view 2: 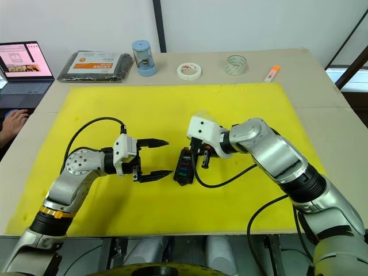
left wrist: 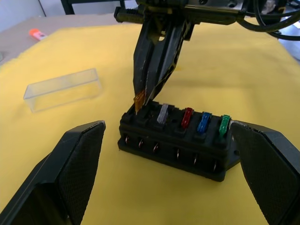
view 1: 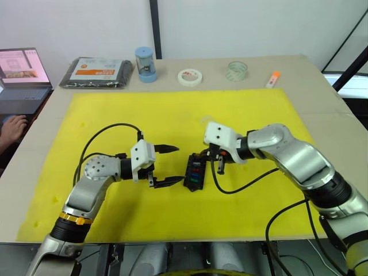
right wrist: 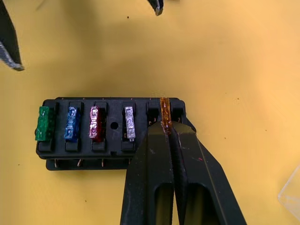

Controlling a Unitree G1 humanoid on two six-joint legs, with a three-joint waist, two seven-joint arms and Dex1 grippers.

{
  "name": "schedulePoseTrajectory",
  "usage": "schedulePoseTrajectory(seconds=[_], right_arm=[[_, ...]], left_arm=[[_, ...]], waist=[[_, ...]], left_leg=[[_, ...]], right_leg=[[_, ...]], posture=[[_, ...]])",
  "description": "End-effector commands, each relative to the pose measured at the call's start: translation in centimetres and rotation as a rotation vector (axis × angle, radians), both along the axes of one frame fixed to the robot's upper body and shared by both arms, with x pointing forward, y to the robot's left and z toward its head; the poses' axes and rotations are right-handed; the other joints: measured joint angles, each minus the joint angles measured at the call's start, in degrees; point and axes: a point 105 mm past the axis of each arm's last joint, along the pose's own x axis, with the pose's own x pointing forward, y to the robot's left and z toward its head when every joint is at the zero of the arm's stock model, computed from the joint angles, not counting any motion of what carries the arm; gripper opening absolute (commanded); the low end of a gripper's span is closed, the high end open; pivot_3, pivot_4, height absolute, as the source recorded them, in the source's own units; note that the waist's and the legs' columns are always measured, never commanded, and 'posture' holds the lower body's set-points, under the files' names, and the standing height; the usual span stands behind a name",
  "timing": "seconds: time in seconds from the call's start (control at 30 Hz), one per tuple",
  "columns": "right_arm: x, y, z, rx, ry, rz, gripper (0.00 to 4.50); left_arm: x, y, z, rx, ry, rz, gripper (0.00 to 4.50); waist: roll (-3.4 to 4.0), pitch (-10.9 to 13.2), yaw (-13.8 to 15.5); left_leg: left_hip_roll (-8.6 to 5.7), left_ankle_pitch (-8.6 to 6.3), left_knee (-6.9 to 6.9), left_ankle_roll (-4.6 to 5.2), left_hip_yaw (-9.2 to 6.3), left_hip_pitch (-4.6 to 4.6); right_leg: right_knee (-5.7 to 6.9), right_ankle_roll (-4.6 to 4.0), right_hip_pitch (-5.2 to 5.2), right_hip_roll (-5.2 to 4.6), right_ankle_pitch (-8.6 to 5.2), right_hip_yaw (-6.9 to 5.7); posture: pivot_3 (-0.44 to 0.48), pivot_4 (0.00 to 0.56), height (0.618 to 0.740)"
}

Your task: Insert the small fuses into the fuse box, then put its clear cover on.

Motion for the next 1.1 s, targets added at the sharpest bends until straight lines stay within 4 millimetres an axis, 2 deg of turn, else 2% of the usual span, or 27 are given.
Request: schedulePoseTrajectory(seconds=[0.03, 0.8, 1.1], right_arm=[[-0.1, 0.5, 1.1, 0.011, -0.039, 0.026, 0.0], [-0.6, 0.9, 1.6, 0.02, -0.033, 0.035, 0.0], [-0.4, 0.3, 0.5, -0.032, -0.01, 0.024, 0.0]], left_arm=[[0.0, -0.2, 0.8, -0.002, -0.044, -0.007, 4.45], [-0.1, -0.6, 1.4, 0.012, -0.062, -0.028, 4.45], [-0.1, -0.9, 1.5, 0.022, -0.071, -0.04, 4.45]], waist=[[0.0, 0.0, 0.0], [0.0, 0.0, 0.0], [0.0, 0.0, 0.0]], left_leg=[[0.0, 0.0, 0.0, 0.0, 0.0, 0.0], [0.0, 0.0, 0.0, 0.0, 0.0, 0.0], [0.0, 0.0, 0.0, 0.0, 0.0, 0.0]], right_leg=[[0.0, 0.0, 0.0, 0.0, 0.0, 0.0], [0.0, 0.0, 0.0, 0.0, 0.0, 0.0], [0.0, 0.0, 0.0, 0.0, 0.0, 0.0]], posture=[[0.0, 0.15, 0.74], [0.0, 0.15, 0.74], [0.0, 0.15, 0.74]])
